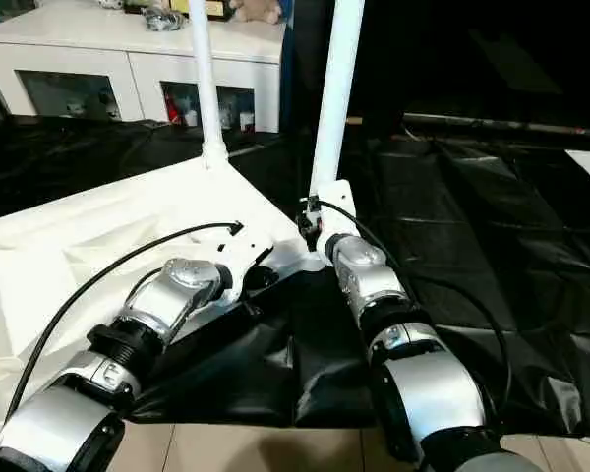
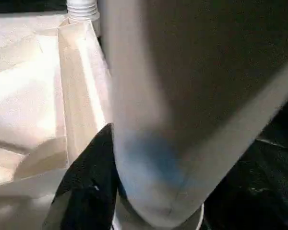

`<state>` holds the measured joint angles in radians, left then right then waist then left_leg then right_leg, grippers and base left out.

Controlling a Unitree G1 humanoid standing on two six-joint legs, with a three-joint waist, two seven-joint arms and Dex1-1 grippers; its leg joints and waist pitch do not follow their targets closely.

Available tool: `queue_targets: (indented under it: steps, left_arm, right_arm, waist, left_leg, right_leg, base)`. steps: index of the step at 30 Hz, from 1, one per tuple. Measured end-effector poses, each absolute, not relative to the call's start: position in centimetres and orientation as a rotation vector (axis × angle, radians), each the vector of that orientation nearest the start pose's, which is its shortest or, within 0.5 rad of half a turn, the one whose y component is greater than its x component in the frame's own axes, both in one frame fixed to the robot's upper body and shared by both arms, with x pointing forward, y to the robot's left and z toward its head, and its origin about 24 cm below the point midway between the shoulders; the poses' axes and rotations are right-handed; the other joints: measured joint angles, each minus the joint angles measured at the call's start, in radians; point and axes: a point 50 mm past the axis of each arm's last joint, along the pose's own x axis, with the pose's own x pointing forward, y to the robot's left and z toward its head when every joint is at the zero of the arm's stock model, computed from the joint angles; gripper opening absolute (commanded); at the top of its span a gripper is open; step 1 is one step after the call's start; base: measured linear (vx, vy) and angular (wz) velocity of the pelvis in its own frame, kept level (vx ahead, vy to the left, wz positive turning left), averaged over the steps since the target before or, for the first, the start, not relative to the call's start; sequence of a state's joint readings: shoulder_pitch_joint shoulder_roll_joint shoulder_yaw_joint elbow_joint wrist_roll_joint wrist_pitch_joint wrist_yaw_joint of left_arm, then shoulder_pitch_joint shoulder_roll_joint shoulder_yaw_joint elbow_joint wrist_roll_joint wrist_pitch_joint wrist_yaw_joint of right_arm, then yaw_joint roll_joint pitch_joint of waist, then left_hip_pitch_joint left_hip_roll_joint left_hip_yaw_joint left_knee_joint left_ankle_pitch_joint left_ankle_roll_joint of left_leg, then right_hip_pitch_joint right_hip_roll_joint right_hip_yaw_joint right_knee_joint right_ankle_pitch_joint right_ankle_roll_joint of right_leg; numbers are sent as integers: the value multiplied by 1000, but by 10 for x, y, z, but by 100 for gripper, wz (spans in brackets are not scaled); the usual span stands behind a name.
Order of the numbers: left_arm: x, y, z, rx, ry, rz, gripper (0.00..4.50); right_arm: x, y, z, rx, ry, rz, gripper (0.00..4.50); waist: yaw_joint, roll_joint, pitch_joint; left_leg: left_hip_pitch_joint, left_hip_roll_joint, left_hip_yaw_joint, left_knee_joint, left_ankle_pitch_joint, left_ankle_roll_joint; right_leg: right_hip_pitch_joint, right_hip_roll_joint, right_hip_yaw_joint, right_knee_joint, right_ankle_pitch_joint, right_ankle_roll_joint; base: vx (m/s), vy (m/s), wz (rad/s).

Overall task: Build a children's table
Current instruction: Insert table leg to table base

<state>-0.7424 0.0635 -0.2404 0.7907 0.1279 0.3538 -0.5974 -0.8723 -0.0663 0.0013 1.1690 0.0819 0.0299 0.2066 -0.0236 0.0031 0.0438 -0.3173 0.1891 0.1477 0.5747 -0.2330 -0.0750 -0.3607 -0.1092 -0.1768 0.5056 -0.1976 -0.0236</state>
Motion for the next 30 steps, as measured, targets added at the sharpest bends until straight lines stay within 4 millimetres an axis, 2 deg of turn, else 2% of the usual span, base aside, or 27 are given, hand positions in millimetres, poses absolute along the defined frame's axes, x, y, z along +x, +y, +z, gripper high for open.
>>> queue_targets:
  steps: [3,6,7,10,11,13,15,17,19,23,26,30]
  left_arm:
    - [349,65,43,340,514,-823,0]
    - [350,65,45,339,504,-823,0]
    - [351,65,45,338,502,-822,0]
    - [353,64,50,341,481,-823,0]
    - [354,63,52,338,473,-824,0]
    - [355,63,55,340,465,-825,0]
    - [356,63,56,342,455,-823,0]
    - [357,65,58,344,445,-820,0]
    - [358,66,60,347,437,-820,0]
    - [359,69,64,357,415,-837,0]
    - [358,71,64,356,409,-861,0]
    - [356,75,63,366,399,-897,0]
  right_arm:
    - [379,-106,46,-38,352,336,303]
    - [378,-107,44,-34,365,337,325]
    - [377,-107,42,-31,370,337,345]
    - [376,-109,38,-11,392,341,354]
    - [376,-109,39,-7,377,343,378]
    - [378,-110,42,-2,366,344,387]
    - [378,-109,44,3,357,354,410]
    - [379,-110,46,6,342,365,410]
    - [380,-110,48,9,331,381,441]
    - [381,-113,54,13,307,434,446]
    - [378,-124,54,4,297,491,446]
    - [372,-138,53,-26,295,565,446]
  waist:
    - [0,4,9]
    - [2,2,11]
    - [2,3,12]
    - [4,3,12]
    - [7,3,12]
    - [15,1,11]
    - [21,-7,10]
    - [29,-8,10]
    - [34,-8,10]
    - [48,-7,10]
    - [57,-7,10]
    - [60,-6,11]
  left_leg:
    - [-2,0,-1,-2,0,0]
    - [-1,-1,-1,-8,0,0]
    - [-3,-1,-1,-9,0,0]
    - [-16,-1,0,-10,0,0]
    - [-22,-2,3,-10,0,0]
    - [-31,-2,9,-5,10,2]
    - [-31,-2,23,6,11,2]
    - [-30,-2,26,6,10,2]
    - [-31,-1,27,1,11,2]
    - [-33,2,29,1,14,8]
    - [-33,5,29,1,14,8]
    - [-33,6,29,3,14,8]
  right_leg:
    - [4,-2,-1,2,0,0]
    - [-5,-3,-4,1,0,0]
    - [-3,-3,-5,1,0,0]
    - [-13,-2,0,3,0,0]
    - [-20,-2,5,6,1,-1]
    - [-30,-2,17,23,11,-13]
    - [-40,-3,36,44,37,-17]
    - [-46,-1,47,55,40,-17]
    - [-50,1,51,59,39,-15]
    - [-60,3,54,74,30,-8]
    - [-61,7,54,74,29,-9]
    - [-61,8,54,76,28,-10]
  base:
    - [0,0,0]
    - [0,0,0]
    - [0,0,0]
    - [0,0,0]
    - [0,0,0]
    - [0,0,0]
    - [0,0,0]
    - [29,-17,2]
    - [61,-38,4]
    - [14,-9,0]
    - [0,0,0]
    - [0,0,0]
